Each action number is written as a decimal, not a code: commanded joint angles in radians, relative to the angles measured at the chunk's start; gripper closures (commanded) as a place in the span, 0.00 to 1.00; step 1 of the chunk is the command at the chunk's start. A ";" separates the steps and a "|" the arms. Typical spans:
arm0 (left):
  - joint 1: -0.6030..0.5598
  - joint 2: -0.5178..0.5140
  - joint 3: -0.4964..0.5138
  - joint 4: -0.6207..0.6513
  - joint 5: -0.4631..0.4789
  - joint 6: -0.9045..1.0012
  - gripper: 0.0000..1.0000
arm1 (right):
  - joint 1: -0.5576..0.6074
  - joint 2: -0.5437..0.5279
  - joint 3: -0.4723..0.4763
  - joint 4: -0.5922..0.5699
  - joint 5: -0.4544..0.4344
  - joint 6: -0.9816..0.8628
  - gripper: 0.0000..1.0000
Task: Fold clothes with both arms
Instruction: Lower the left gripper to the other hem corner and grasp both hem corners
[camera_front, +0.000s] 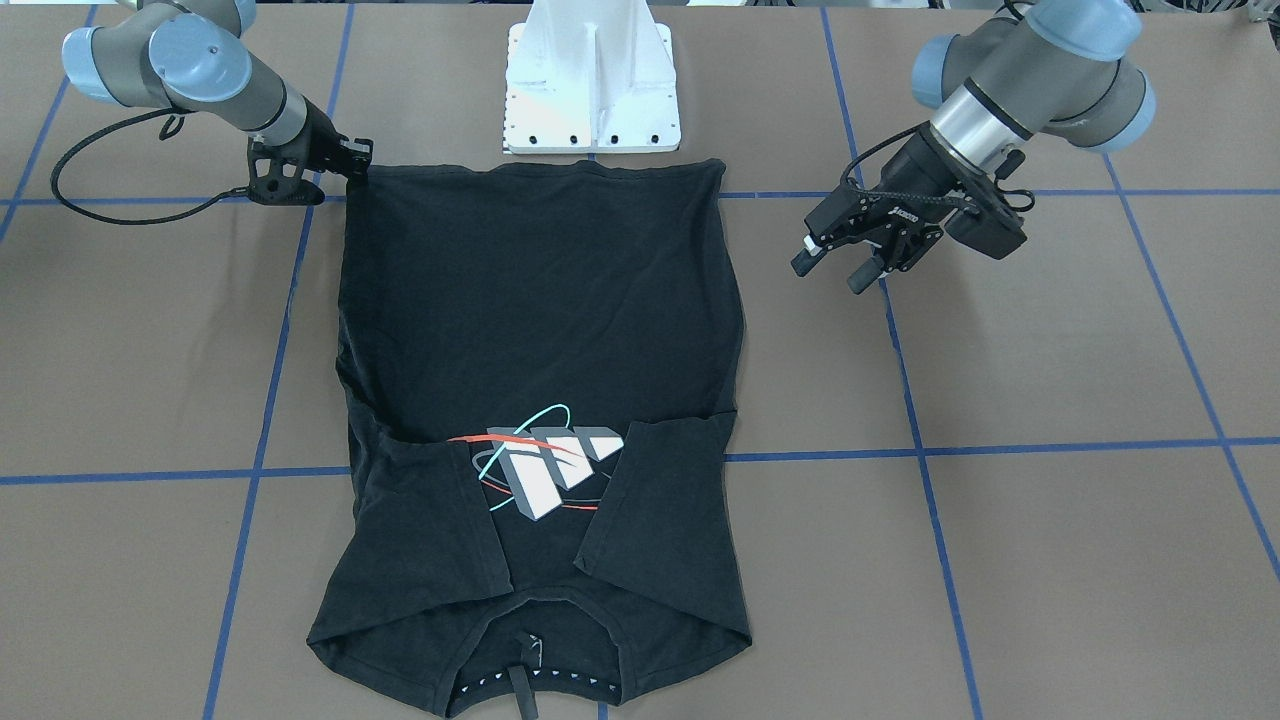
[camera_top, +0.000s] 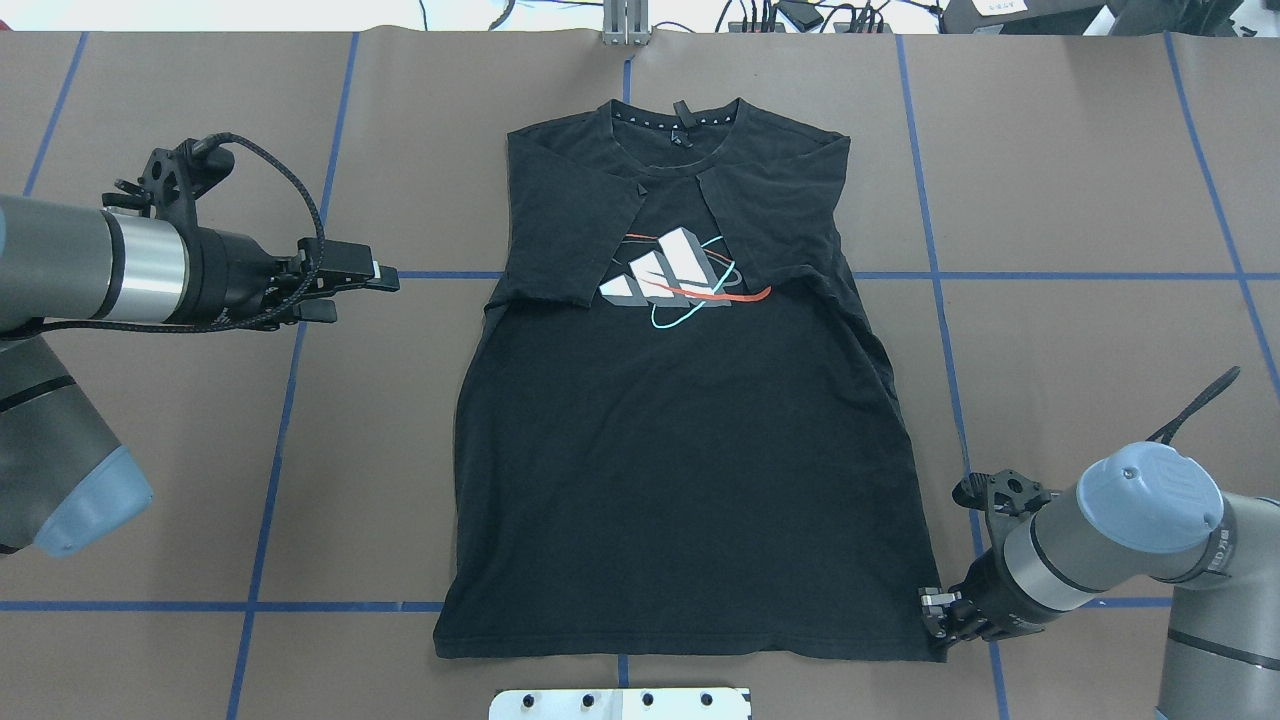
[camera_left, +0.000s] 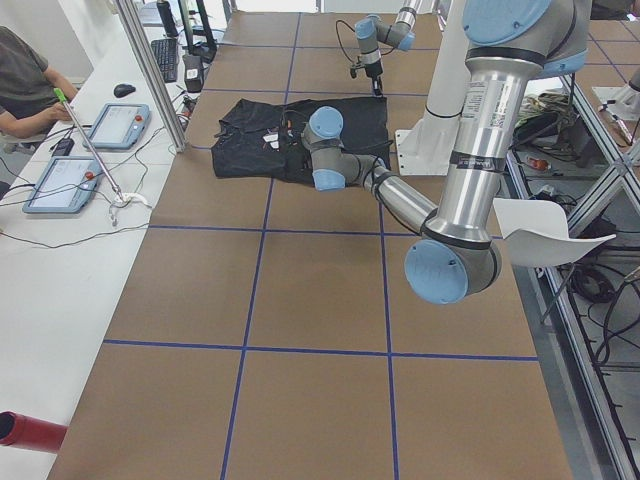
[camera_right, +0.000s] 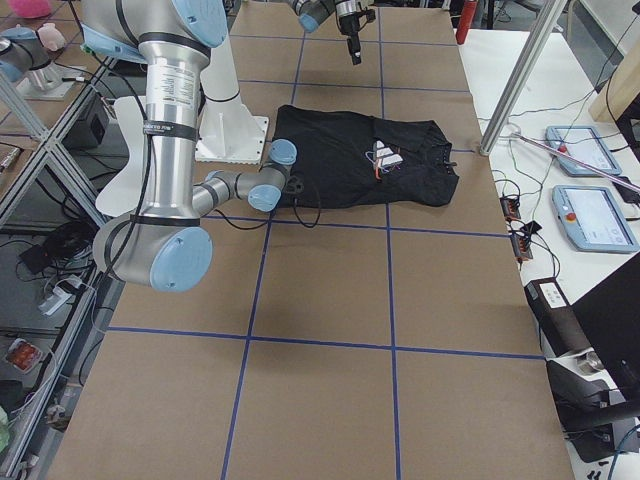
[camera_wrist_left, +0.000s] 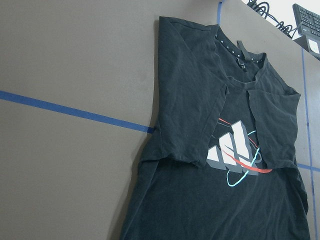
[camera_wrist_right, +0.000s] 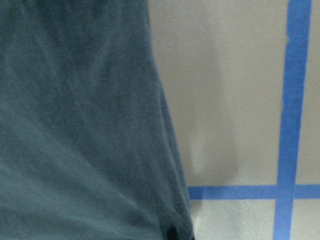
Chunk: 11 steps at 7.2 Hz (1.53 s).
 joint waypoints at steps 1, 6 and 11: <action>0.001 0.002 0.000 0.001 0.000 0.000 0.01 | 0.011 -0.002 0.007 0.001 0.002 0.000 1.00; 0.216 0.072 -0.052 0.006 0.012 -0.012 0.01 | 0.069 0.024 0.093 0.009 0.057 0.000 1.00; 0.456 0.089 -0.040 0.010 0.132 -0.069 0.04 | 0.132 0.059 0.096 0.010 0.142 0.000 1.00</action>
